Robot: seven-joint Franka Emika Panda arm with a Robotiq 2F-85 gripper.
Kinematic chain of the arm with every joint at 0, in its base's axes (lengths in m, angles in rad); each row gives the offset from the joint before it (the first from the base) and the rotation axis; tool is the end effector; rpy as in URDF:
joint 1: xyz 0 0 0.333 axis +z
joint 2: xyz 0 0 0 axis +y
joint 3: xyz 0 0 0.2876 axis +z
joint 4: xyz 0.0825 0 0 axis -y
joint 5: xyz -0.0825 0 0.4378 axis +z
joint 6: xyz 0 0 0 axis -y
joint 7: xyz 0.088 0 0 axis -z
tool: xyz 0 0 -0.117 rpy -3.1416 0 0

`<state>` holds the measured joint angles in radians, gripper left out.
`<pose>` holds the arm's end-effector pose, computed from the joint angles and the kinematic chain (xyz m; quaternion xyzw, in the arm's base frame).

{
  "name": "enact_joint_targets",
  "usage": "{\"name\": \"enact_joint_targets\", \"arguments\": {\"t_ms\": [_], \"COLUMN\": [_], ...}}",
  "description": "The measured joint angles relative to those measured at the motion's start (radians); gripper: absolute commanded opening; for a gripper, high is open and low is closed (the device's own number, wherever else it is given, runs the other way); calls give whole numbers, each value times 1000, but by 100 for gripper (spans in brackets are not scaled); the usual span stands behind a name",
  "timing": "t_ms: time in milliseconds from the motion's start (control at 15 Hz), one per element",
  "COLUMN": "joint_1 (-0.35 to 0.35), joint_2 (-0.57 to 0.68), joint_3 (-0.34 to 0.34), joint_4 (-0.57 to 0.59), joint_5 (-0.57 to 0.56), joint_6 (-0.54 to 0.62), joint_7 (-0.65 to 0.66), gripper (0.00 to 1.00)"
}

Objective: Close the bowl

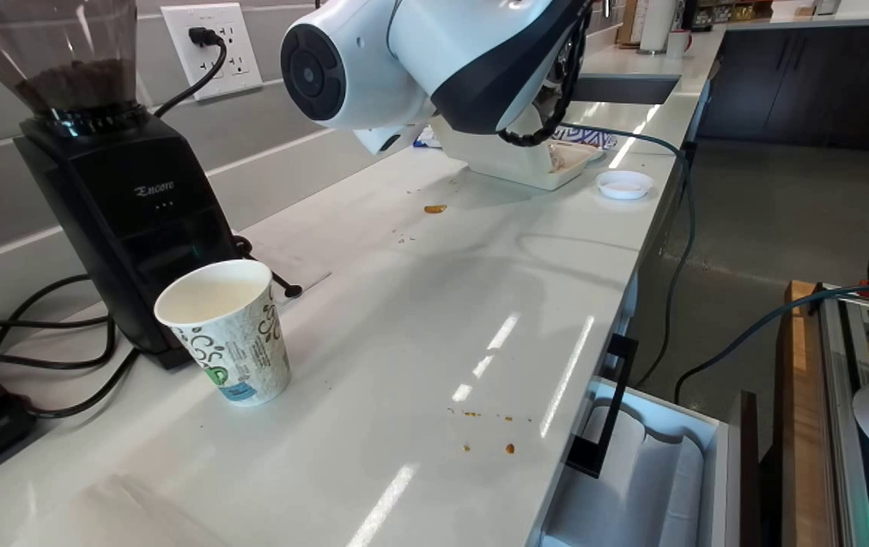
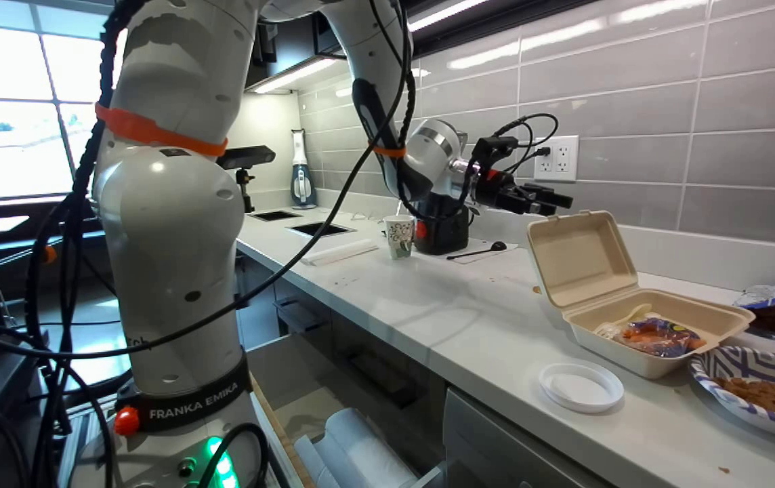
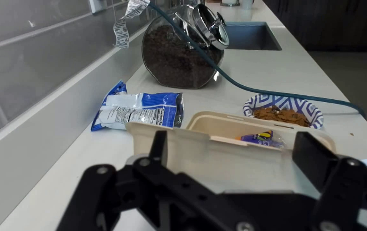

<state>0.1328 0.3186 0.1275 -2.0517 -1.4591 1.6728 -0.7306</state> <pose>0.6006 0.0493 0.2415 0.4888 0.5965 -0.3795 0.5111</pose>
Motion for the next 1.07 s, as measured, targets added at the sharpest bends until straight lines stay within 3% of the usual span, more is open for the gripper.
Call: {"name": "enact_joint_targets", "arguments": {"t_ms": [733,1067], "joint_1": [-5,-69], "joint_2": [73,52], "joint_3": [-25,-81], "joint_4": [37,37], "joint_5": [-39,-106], "joint_6": [-90,-90], "joint_7": [25,35], "gripper": [100,100]}}
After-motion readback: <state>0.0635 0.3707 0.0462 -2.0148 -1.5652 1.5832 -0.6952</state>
